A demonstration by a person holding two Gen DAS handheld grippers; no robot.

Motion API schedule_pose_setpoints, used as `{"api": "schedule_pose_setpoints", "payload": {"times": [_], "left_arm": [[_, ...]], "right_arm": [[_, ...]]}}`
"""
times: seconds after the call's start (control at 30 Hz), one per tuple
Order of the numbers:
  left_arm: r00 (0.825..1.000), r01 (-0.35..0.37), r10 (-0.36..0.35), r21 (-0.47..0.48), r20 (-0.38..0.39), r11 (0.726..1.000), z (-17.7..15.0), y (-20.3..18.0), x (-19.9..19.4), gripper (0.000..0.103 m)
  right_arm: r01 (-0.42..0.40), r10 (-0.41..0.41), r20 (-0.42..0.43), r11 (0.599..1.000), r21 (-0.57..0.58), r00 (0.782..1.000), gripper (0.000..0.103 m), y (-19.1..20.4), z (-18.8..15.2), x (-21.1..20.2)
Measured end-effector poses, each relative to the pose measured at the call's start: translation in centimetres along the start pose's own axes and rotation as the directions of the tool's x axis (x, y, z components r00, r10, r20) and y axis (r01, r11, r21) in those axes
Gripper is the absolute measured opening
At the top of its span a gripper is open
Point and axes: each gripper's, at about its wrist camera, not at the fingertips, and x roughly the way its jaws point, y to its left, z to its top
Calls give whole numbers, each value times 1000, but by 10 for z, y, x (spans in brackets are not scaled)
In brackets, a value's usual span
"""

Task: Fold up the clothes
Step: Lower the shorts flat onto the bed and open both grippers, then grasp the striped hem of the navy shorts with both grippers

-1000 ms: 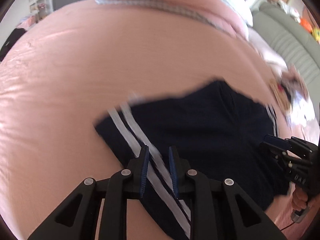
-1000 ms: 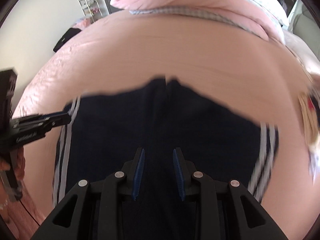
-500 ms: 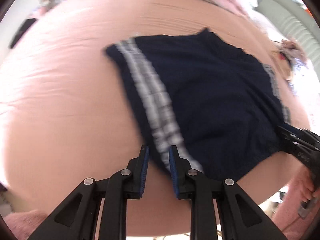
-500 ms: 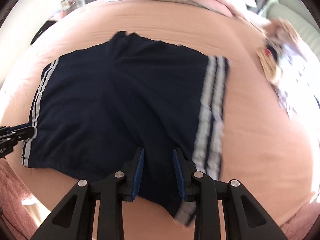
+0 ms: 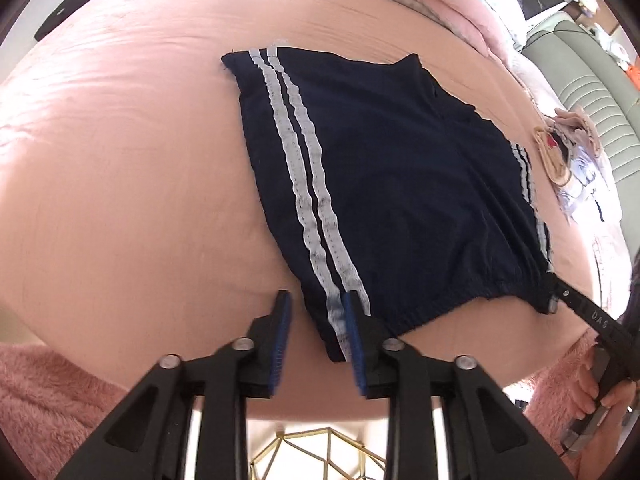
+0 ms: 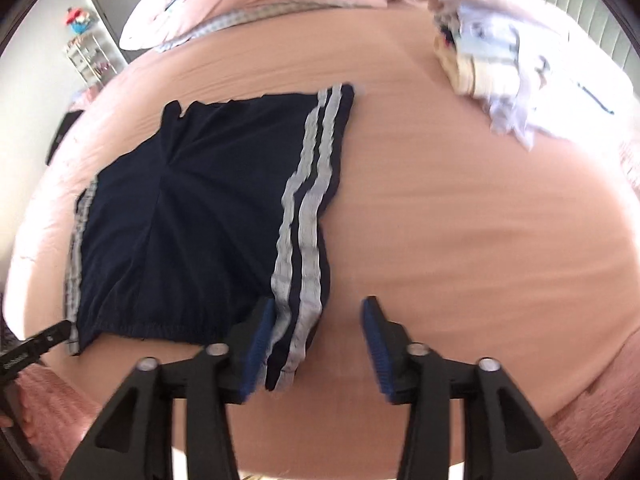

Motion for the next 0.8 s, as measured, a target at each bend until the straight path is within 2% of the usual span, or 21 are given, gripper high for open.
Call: {"api": "schedule_pose_setpoints", "payload": {"times": [0.1,0.17,0.23,0.3,0.37,0.47,0.5,0.53,0.57,0.6,0.7,0.8], "left_arm": [[996,91,-92,-62,1,994,-6,13,-3,40],[992,127,-129,-111,-12,986,-9,21,0,43],[992,125,-127,-111,-13,986,-6,17,5,43],[993,120,-122,-97,-6,988,-2,15,7,43],[992,123,-124,-92,1,988,-3,7,16,43],[992,128,-126,-96,26,987,-12,3,16,43],[991,131,-128,-97,35,987,-12,4,16,41],[991,134,-131,-95,42,986,-12,5,17,35],[990,139,-136,-87,42,986,-9,3,20,9],[988,150,-147,-91,42,984,-7,3,21,8],[983,172,-164,-95,85,981,-7,8,5,7],[977,184,-175,-73,120,980,-6,10,-17,7]], "right_arm": [[-33,33,-10,999,4,999,52,-3,-1,2],[-53,53,-9,999,0,999,52,-2,1,4],[-89,89,-24,996,8,996,51,3,3,10],[-81,81,-25,997,-14,996,49,8,1,11],[-29,28,-22,999,-35,999,49,14,0,13],[-1,1,-3,1000,-29,1000,49,13,-3,15],[-16,16,-3,999,-34,1000,49,13,-2,15],[-32,32,-3,999,-39,999,49,14,-2,16],[-51,51,-3,998,-43,999,47,14,-1,16],[-90,90,-5,995,-45,996,31,15,0,17],[-155,155,10,988,-22,988,13,15,7,19],[-211,209,52,977,29,977,12,6,12,4]]}}
